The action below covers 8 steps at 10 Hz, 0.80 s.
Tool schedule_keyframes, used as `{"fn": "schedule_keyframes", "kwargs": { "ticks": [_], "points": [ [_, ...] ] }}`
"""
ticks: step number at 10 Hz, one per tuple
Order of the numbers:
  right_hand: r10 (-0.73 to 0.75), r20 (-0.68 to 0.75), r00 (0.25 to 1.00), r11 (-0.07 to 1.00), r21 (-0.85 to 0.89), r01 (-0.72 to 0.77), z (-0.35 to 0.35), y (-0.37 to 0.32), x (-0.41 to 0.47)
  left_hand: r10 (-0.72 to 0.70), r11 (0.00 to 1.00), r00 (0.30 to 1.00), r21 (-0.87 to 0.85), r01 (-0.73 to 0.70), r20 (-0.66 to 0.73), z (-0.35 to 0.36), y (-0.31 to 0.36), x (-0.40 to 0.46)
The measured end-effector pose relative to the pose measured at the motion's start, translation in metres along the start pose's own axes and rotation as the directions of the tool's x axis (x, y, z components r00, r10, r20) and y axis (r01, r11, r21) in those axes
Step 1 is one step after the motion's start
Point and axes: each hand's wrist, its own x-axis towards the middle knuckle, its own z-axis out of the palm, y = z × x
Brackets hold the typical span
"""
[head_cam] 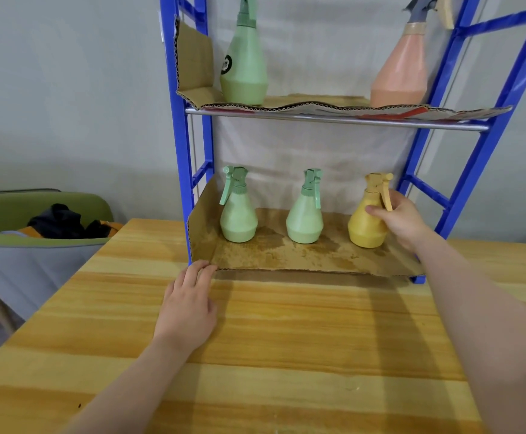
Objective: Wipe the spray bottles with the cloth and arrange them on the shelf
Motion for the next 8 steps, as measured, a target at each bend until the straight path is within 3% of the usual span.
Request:
{"fn": "schedule_keyframes", "kwargs": {
  "ticks": [2,4,5,7,8],
  "points": [
    [-0.025,0.013,1.0,0.997,0.078,0.024,-0.006,0.011,-0.006,-0.003,1.0,1.0,0.003,0.003,-0.002,0.003,-0.001,0.001],
    [-0.069,-0.04,0.997,0.998,-0.008,0.069,0.001,0.013,-0.01,-0.005,1.0,1.0,0.024,0.006,-0.017,0.003,-0.001,0.001],
    [-0.024,-0.04,0.999,0.999,-0.036,0.022,0.002,0.011,-0.012,-0.012,1.0,1.0,0.024,0.013,-0.006,0.002,0.001,0.0],
    [0.049,0.059,0.997,0.957,-0.289,-0.03,-0.003,0.01,-0.046,0.031,0.997,0.999,0.07,-0.029,-0.02,-0.004,0.004,-0.004],
    [0.018,0.009,1.0,0.874,-0.487,-0.012,-0.001,0.008,-0.067,0.138,0.978,0.989,0.168,-0.127,-0.058,-0.004,0.005,-0.005]
  ]
}}
